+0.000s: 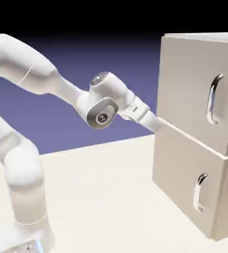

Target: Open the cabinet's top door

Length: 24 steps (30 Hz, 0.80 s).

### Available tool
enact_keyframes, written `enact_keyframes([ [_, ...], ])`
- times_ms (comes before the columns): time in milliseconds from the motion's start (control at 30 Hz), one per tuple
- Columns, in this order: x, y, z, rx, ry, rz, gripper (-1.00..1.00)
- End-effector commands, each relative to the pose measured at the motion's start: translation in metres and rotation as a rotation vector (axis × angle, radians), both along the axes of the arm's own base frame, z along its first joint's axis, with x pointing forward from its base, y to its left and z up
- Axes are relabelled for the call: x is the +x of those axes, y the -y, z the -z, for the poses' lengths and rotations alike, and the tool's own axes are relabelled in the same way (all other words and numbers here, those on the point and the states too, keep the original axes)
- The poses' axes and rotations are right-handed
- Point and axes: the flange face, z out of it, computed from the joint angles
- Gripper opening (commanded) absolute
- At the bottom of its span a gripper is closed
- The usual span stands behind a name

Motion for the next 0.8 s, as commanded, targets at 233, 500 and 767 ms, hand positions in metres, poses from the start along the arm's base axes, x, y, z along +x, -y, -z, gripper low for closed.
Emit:
enact_keyframes([
  [233,0.0,-0.01,-0.054,-0.015,0.134,-0.033,0.0],
  [500,-0.008,-0.01,-0.098,-0.021,0.266,-0.054,0.0],
  [767,-0.018,0.002,-0.13,-0.018,0.39,-0.064,0.0],
])
